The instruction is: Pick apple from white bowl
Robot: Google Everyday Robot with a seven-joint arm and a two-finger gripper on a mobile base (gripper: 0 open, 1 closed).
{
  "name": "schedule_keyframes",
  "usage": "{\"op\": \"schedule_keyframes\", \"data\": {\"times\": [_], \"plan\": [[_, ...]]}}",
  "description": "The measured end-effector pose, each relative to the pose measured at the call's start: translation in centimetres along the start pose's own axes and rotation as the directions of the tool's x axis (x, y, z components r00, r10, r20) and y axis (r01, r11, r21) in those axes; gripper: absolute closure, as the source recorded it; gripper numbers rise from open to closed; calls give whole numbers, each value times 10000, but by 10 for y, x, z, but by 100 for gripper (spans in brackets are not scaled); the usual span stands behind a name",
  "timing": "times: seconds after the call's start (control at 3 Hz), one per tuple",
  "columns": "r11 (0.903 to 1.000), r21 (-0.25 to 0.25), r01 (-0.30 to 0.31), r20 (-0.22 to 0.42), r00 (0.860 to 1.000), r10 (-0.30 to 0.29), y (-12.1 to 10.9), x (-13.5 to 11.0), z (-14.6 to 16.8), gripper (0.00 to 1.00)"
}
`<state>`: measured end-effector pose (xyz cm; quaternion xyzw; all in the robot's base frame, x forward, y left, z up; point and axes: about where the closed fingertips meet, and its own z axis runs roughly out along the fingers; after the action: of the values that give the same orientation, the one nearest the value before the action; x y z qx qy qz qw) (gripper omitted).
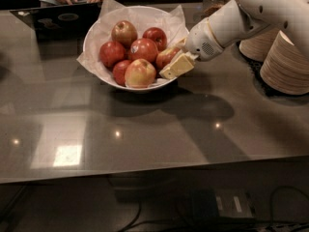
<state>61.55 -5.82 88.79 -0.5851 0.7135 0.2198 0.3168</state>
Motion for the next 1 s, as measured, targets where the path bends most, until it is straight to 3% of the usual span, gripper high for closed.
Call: {"op": "schedule_keyframes", "data": {"times": [0.33, 0.67, 1.0], "plan": [[10000, 0, 2, 5, 10000, -2, -2, -2, -1, 100], [9999, 4, 124, 420, 9990, -124, 2, -10, -16, 100], [9979, 46, 646, 818, 9945, -647, 6, -29, -39, 100]]}}
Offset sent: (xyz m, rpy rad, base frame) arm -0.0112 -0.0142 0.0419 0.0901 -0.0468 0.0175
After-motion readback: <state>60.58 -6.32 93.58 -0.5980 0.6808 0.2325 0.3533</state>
